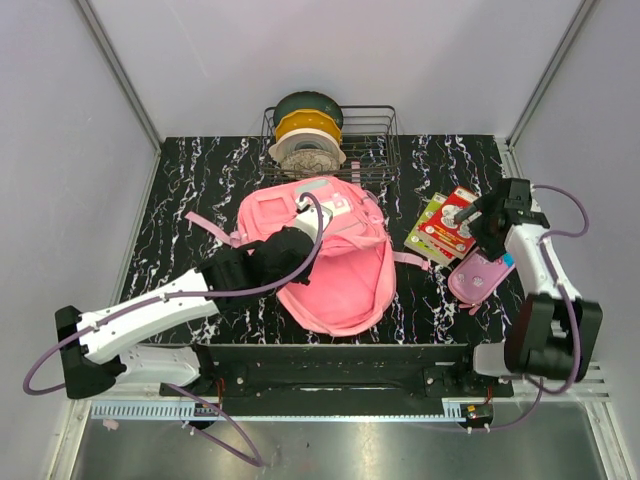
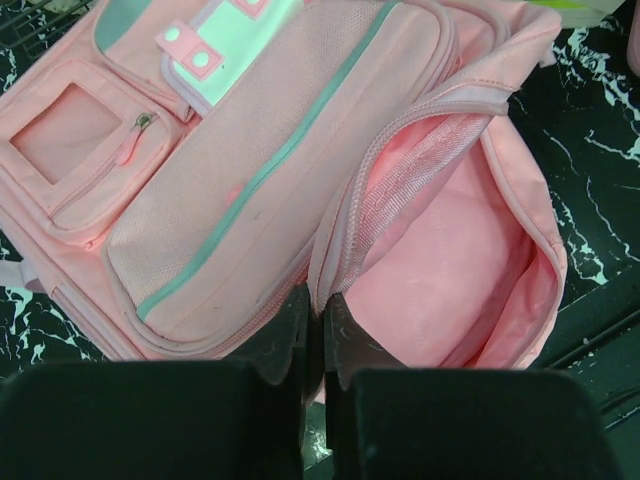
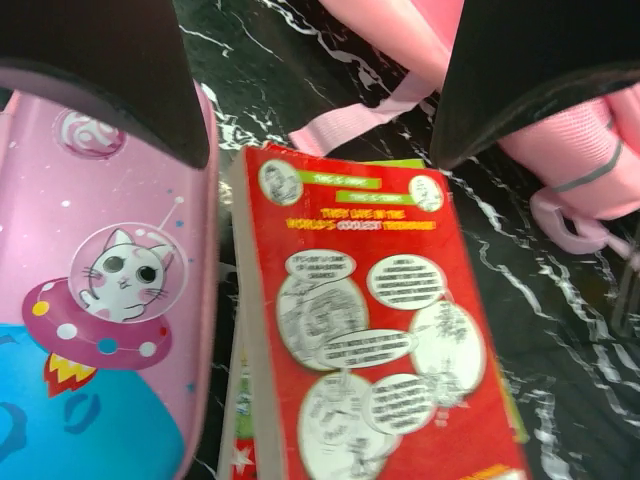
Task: Pack the student bag
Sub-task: Pick up the book from the center of the board.
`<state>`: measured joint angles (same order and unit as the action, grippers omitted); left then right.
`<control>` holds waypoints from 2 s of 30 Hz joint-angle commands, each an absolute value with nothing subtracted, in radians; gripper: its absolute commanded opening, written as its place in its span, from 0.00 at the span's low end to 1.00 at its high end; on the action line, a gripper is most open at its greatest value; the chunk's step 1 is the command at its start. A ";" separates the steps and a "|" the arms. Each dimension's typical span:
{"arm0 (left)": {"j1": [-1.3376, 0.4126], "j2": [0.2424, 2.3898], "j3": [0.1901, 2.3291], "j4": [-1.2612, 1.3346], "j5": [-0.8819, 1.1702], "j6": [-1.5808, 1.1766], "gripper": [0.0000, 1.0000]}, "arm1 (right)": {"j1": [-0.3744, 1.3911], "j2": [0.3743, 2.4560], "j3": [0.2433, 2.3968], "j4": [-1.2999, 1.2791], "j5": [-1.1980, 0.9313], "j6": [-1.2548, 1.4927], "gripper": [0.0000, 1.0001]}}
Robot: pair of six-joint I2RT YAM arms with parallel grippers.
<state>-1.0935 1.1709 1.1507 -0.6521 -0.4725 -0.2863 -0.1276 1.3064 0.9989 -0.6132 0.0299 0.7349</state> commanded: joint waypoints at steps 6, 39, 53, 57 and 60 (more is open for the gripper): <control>-1.083 1.089 1.180 -0.629 -0.569 -0.318 0.00 | -0.239 1.482 1.020 -0.480 -0.179 0.681 0.98; -1.083 1.061 1.166 -0.650 -0.552 -0.333 0.00 | -0.253 1.395 0.723 -0.198 -0.193 0.704 0.24; -1.083 1.062 1.169 -0.658 -0.571 -0.330 0.00 | -0.253 1.192 0.747 -0.374 -0.196 0.627 0.00; -1.083 1.049 1.169 -0.661 -0.597 -0.336 0.00 | -0.252 1.067 0.794 -0.417 -0.311 0.617 0.00; -1.083 1.042 1.173 -0.661 -0.615 -0.341 0.00 | -0.253 1.003 0.853 -0.498 -0.399 0.615 0.00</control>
